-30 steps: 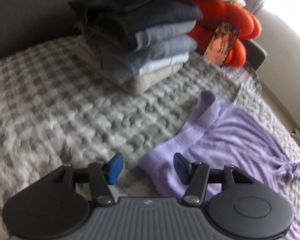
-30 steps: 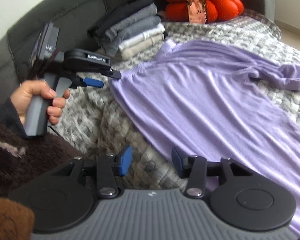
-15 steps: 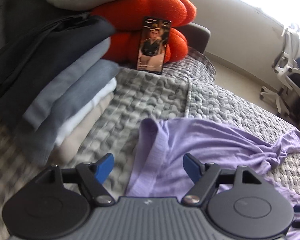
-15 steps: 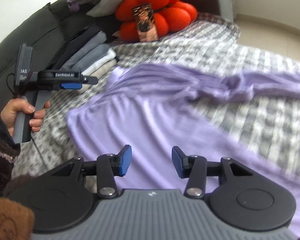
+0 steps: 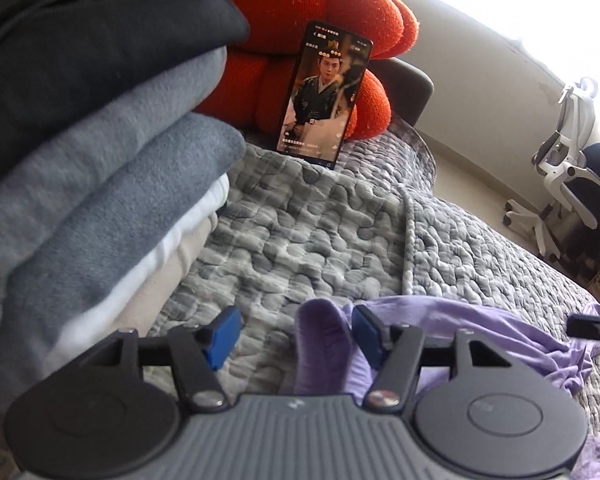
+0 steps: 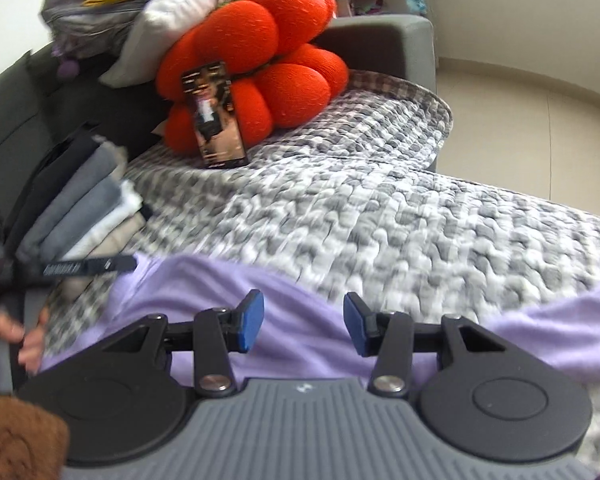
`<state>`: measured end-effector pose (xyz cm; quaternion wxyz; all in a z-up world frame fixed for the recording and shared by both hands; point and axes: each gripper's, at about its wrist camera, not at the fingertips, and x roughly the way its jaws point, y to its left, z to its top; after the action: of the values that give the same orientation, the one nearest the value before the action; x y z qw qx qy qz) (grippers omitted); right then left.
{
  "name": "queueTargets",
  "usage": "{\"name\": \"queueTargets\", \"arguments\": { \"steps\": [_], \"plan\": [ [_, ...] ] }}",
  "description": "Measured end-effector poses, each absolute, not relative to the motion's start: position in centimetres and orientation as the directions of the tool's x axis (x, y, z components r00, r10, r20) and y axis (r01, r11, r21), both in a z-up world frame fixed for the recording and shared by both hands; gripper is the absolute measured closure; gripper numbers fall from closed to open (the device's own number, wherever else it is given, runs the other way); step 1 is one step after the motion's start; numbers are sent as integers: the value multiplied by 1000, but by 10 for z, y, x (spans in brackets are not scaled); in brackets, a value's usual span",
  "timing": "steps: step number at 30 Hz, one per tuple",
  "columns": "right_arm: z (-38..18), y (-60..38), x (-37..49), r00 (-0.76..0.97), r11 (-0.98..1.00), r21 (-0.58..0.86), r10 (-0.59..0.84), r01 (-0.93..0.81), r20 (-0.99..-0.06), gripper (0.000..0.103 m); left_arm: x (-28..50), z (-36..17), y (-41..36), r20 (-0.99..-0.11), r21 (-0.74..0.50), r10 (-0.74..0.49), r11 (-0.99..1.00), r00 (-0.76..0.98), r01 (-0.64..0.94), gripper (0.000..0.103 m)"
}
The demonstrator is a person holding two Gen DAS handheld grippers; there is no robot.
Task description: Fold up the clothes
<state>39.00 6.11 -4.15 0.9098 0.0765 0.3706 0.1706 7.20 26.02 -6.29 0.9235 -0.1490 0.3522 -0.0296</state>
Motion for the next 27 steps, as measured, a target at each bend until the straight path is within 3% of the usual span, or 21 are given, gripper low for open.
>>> {"name": "queueTargets", "arguments": {
  "steps": [9, 13, 19, 22, 27],
  "plan": [
    [-65, 72, 413, 641, 923, 275, 386, -270, -664, 58, 73, -70, 265, -627, -288, -163, 957, 762, -33, 68],
    [-70, 80, 412, 637, 933, 224, 358, -283, -683, 62, 75, -72, 265, -633, -282, -163, 959, 757, -28, 71],
    [-64, 74, 416, 644, 921, 282, 389, -268, -659, 62, 83, -69, 264, -649, -269, -154, 962, 745, -36, 72],
    [-65, 75, 419, 650, 931, 258, 364, -257, -667, 62, 86, -67, 262, -651, -259, -149, 965, 744, -33, 76],
    [-72, 85, 418, 646, 938, 202, 340, -280, -683, 72, 89, -66, 257, -654, -241, -144, 970, 743, -24, 90]
  ]
}}
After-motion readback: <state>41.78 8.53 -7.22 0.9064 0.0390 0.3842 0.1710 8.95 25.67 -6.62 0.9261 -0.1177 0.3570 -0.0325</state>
